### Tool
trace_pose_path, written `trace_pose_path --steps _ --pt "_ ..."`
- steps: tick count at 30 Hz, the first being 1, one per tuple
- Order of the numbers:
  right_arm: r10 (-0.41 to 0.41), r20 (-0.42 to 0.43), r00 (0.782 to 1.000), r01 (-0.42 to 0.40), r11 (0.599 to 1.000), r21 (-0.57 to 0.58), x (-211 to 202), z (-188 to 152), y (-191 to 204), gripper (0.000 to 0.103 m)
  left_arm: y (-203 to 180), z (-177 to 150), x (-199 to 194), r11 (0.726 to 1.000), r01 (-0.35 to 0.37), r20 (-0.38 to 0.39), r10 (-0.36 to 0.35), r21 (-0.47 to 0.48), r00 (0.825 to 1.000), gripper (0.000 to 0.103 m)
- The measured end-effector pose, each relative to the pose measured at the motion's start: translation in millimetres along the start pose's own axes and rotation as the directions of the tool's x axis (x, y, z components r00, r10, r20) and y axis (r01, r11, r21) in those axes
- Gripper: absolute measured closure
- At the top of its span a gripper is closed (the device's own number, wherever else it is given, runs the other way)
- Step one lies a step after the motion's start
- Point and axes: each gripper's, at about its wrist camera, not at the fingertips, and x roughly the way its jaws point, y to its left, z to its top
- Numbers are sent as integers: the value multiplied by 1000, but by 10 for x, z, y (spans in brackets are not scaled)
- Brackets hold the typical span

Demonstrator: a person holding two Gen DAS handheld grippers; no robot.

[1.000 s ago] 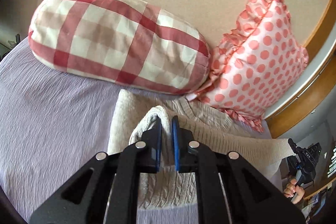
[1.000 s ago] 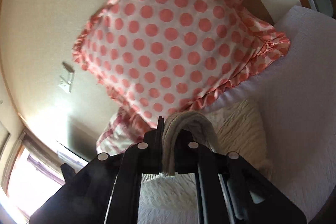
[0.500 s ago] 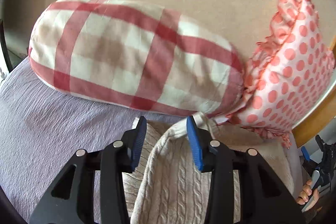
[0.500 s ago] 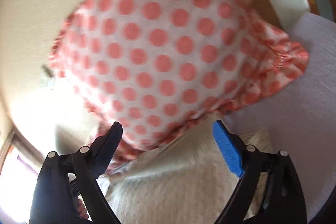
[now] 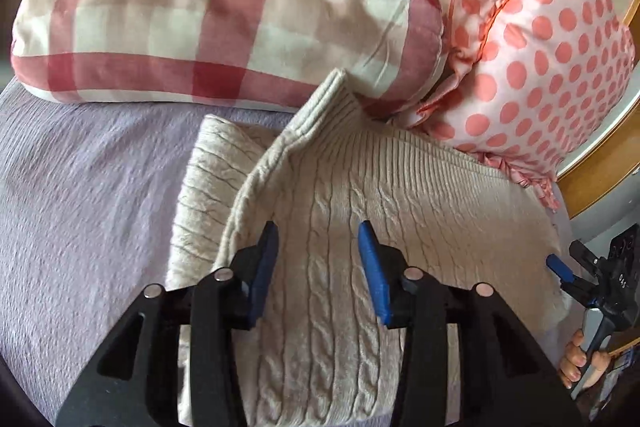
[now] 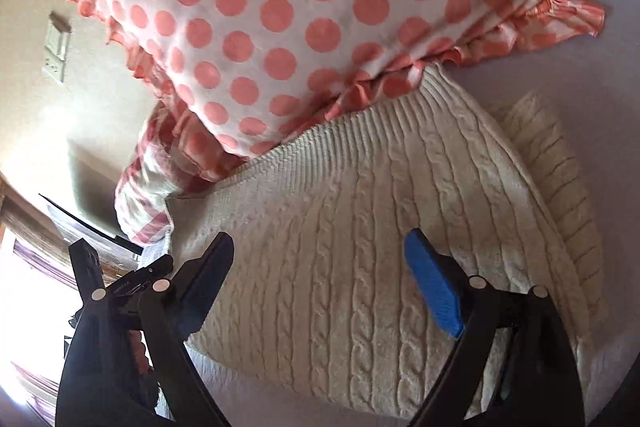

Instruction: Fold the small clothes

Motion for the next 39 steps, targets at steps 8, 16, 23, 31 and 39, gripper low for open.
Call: trace_pose_path --steps 8,16,23,31,39 --pt "98 120 988 -96 995 -24 -172 42 -32 12 664 67 -4 986 -20 -100 4 -166 995 53" --pt "100 160 982 -99 995 -12 -226 47 -65 12 829 84 115 937 202 -68 -230 -286 971 43" --pt "139 219 966 -143 990 5 -371 63 -113 12 750 84 115 889 254 -52 -295 -381 954 84" --pt "155 369 916 -183 982 42 -860 139 -329 12 -859 417 -335 927 329 -7 -336 -182 942 84" --pt "54 479 876 -151 974 166 -1284 239 -832 12 -2827 -9 659 883 464 -195 -469 -70 862 84"
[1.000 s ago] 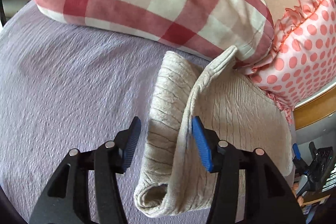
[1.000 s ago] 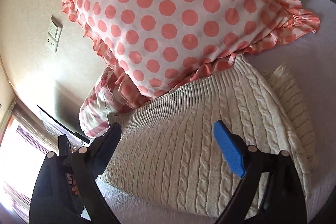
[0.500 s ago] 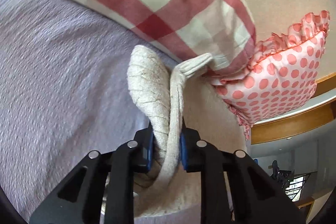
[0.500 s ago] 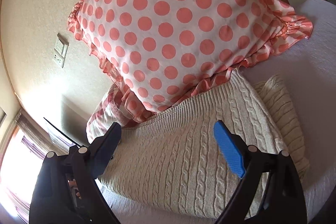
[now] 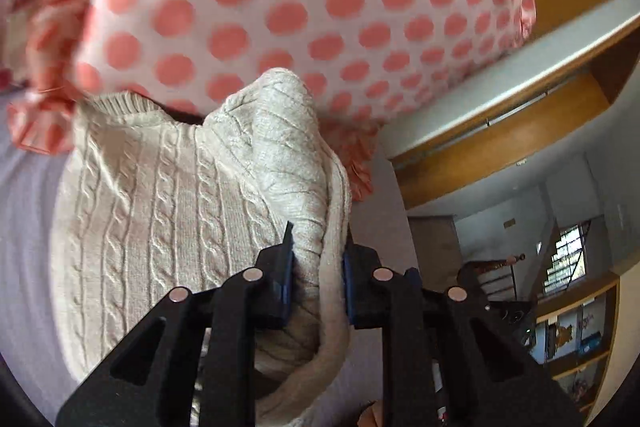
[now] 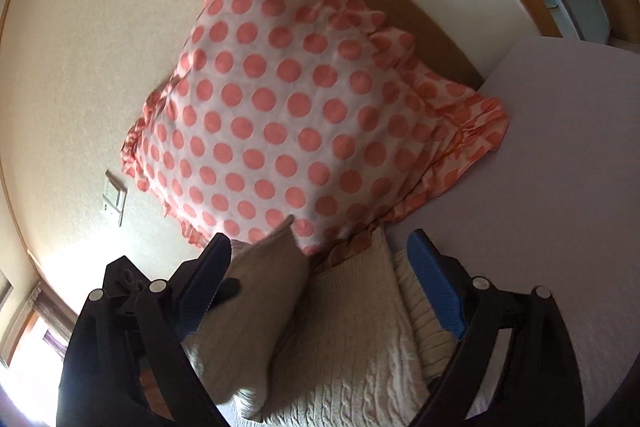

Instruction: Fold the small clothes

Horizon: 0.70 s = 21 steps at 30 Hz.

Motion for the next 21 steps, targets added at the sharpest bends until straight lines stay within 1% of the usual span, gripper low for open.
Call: trace_pose_path --steps 2,4,5,6,7,8,9,10,11,12,13,14,16,17,18,20,21 --pt "-39 23 999 39 999 18 -74 82 -113 12 -75 -167 479 1000 -10 -74 10 6 997 83" --pt "-66 24 997 65 997 40 -97 137 -217 12 -55 -316 900 1000 -29 -164 27 -6 986 81" --pt "-69 15 998 68 996 54 -96 160 -268 12 -39 -362 971 1000 -9 -170 6 -15 985 80" --pt "-65 0 998 65 995 69 -82 178 -311 12 -56 -373 939 1000 31 -157 -31 -6 987 76" --pt "-54 -21 998 56 995 79 -57 188 -338 12 -63 -365 859 995 97 -155 -97 -6 983 76" --pt "-38 -48 998 42 996 79 -27 193 -351 12 -63 -350 750 980 195 -170 -197 -26 966 77" --pt "-24 -77 997 29 997 68 12 189 -338 12 -62 -338 607 963 266 -175 -268 -38 947 77" --pt "-14 -103 995 19 999 46 53 170 -301 12 -78 -326 418 962 272 -155 -269 -5 951 73" --pt "-16 -134 991 18 1000 18 107 148 -258 12 -135 -312 242 969 239 -124 -230 61 965 70" --pt "-41 -166 985 39 999 -16 172 109 -215 13 -143 -323 45 975 174 -86 -163 138 983 63" --pt "-75 -197 977 66 996 -53 248 70 -180 15 -129 -345 -113 976 88 -46 -80 198 996 60" --pt "-108 -223 969 91 992 -83 313 15 -159 17 -80 -376 -252 970 10 -10 -8 245 1000 59" --pt "-155 -272 950 127 985 -117 454 -74 -157 18 33 -458 -417 947 -95 27 91 307 996 57" --pt "-168 -292 942 137 983 -124 511 -120 -170 19 83 -474 -436 938 -127 34 122 322 992 56" --pt "-175 -312 934 140 982 -129 569 -158 -185 20 143 -512 -444 934 -138 32 135 330 990 55" --pt "-198 -344 918 152 976 -154 680 -214 -201 36 241 -538 -383 927 -136 13 141 348 990 54" --pt "-254 -342 905 201 962 -183 724 -240 -220 55 263 -570 -333 918 -149 9 156 369 988 53"
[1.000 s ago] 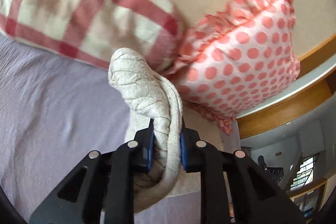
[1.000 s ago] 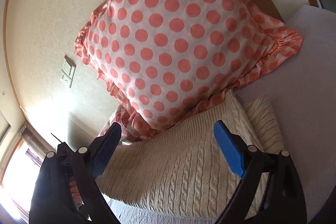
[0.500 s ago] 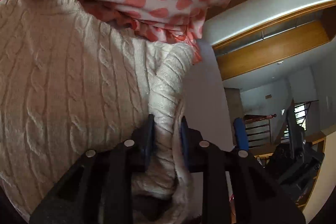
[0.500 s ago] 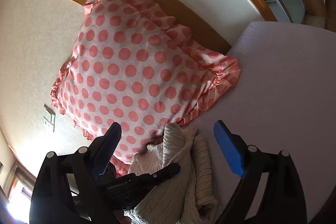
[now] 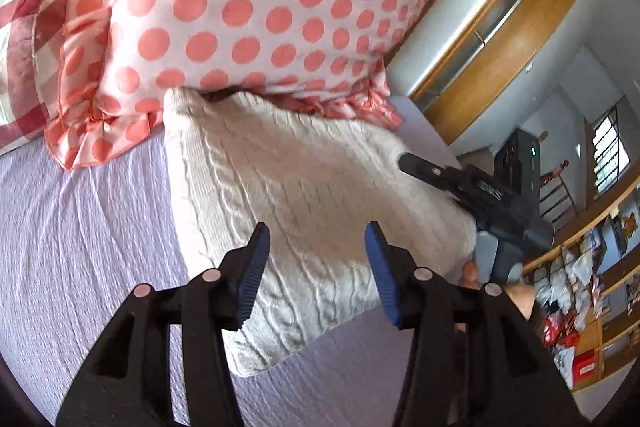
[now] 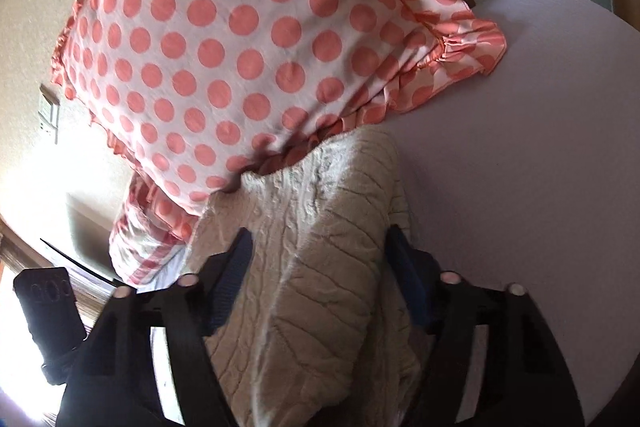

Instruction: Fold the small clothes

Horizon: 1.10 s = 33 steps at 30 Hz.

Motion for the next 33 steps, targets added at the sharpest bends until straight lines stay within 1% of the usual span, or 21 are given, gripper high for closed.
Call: trace_pose_path --steps 1,2,4,5,7,8,10,12,13,15,17,18,19,20,22,24,26,28,29,31,33 --pt "-98 -5 995 98 995 -8 59 3 -14 59 -9 -52 49 999 -27 -9 27 29 1000 53" --pt "-171 -5 985 170 985 -16 117 5 -51 58 25 -80 114 997 -55 -23 57 58 998 54" --pt "-117 -21 993 117 993 27 127 27 -134 58 22 -133 167 992 -94 -26 96 90 995 55" --pt "-80 -27 996 82 995 58 94 47 -172 54 24 -126 131 992 -91 -14 93 89 996 55" --pt "-40 -28 999 42 993 106 29 77 -248 26 167 -77 -27 1000 -21 22 21 13 1000 55" --pt "-41 -24 999 43 992 116 -3 82 -263 22 281 -60 -106 999 -1 51 3 -38 999 55" --pt "-26 -32 999 30 992 121 -21 82 -274 22 536 -18 -184 992 -11 77 20 -126 997 48" --pt "26 -70 997 -17 992 123 57 91 -240 22 788 25 -105 977 -18 35 26 -212 999 47" --pt "36 -95 995 -25 993 118 108 80 -217 22 911 26 -23 966 3 9 -1 -260 1000 47" --pt "33 -104 994 -23 995 93 133 75 -171 23 1065 9 130 941 51 -33 -66 -335 997 46" --pt "87 -124 988 -73 990 119 178 59 -208 33 1141 -13 218 922 97 -28 -116 -376 993 40" --pt "99 -122 988 -84 989 120 186 48 -219 41 1159 -8 276 914 111 -28 -132 -391 991 40" --pt "105 -128 986 -89 988 123 200 38 -228 55 1180 -31 298 905 129 -20 -150 -406 988 40" --pt "136 -136 981 -117 983 140 227 24 -253 61 1209 -38 334 894 151 -10 -170 -422 985 39" --pt "184 -133 974 -159 972 175 241 -2 -294 67 1270 -64 361 875 177 11 -193 -451 981 53" --pt "226 -117 967 -200 959 201 214 -38 -270 68 1334 -118 234 856 220 35 -231 -468 972 65" --pt "282 -106 954 -256 944 210 214 -71 -149 70 1380 -153 22 863 234 38 -243 -447 969 69" --pt "324 -135 936 -297 936 188 281 -137 73 71 1443 -201 -266 891 198 38 -200 -409 979 69" --pt "324 -167 931 -298 941 159 357 -194 234 71 1520 -232 -437 899 175 46 -171 -401 984 69" --pt "299 -232 926 -285 954 92 548 -328 551 72 1712 -284 -723 904 133 61 -118 -405 991 69" --pt "242 -288 927 -250 968 9 748 -459 842 70 1909 -313 -898 913 53 65 -29 -404 997 67"
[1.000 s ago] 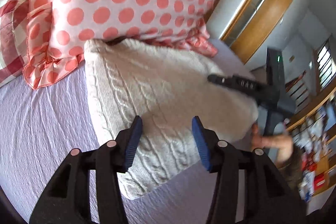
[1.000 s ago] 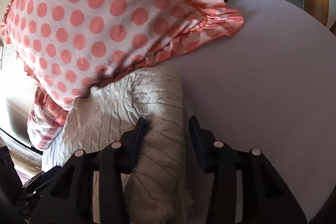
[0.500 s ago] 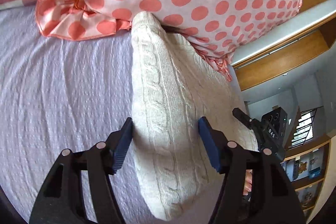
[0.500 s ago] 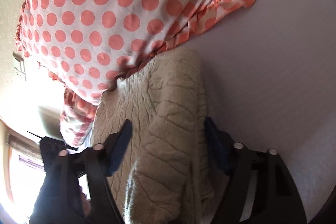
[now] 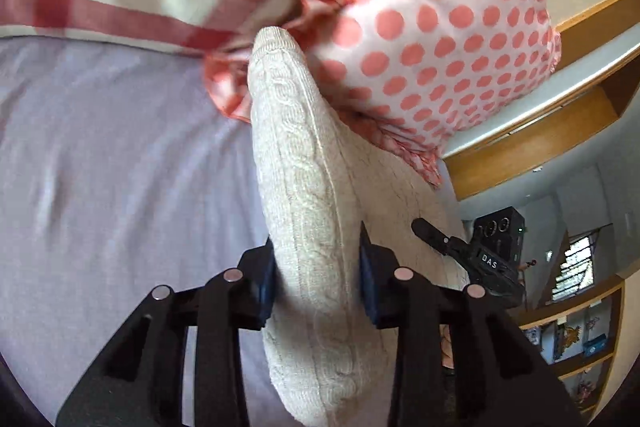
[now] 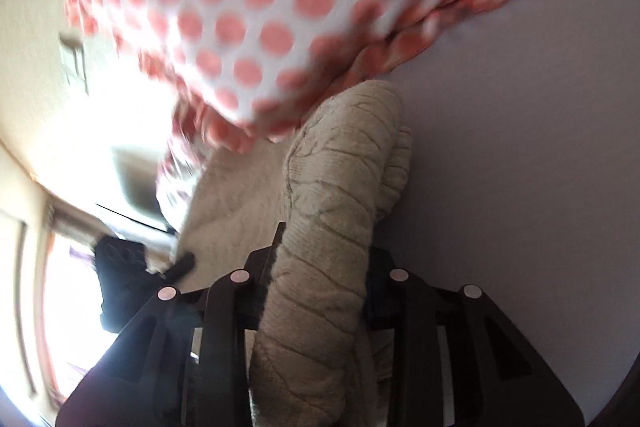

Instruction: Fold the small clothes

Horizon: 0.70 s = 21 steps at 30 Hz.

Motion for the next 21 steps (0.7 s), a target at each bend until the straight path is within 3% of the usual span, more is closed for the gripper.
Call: trace_pose_path --steps 2,4,7,9,10,12,14,15,17,19,21 --pt "-97 -17 995 96 992 -79 156 -30 184 61 127 37 -43 994 -109 11 108 33 994 63" --pt "-167 11 986 167 977 -135 93 -59 330 54 192 25 -60 994 -111 7 111 24 994 61" --pt "-227 169 959 257 949 -183 -367 -181 527 46 49 -54 -388 981 -161 117 148 107 982 63" --pt "-128 204 971 169 966 -197 -669 -288 625 44 -113 -168 -642 976 -136 186 104 170 977 63" --pt "-64 189 980 104 973 -208 -743 -353 700 36 -208 -232 -699 976 -102 189 65 191 980 63" --pt "28 126 992 3 972 -234 -762 -480 828 23 -381 -380 -736 976 15 142 -48 219 989 59" --pt "52 50 997 -39 970 -238 -602 -581 908 22 -599 -503 -475 970 84 74 -103 226 992 54" --pt "34 24 999 -27 975 -222 -513 -603 869 20 -681 -540 -280 971 96 40 -107 221 993 52" --pt "-85 -1 996 84 984 -158 -251 -585 698 19 -677 -605 89 980 36 -20 -33 196 999 52" --pt "-35 36 999 39 995 -96 -215 -537 503 20 -633 -668 389 981 -7 -42 15 191 999 63" --pt "-25 27 999 26 997 -70 -316 -537 514 20 -695 -743 312 971 -40 -6 43 235 999 62"
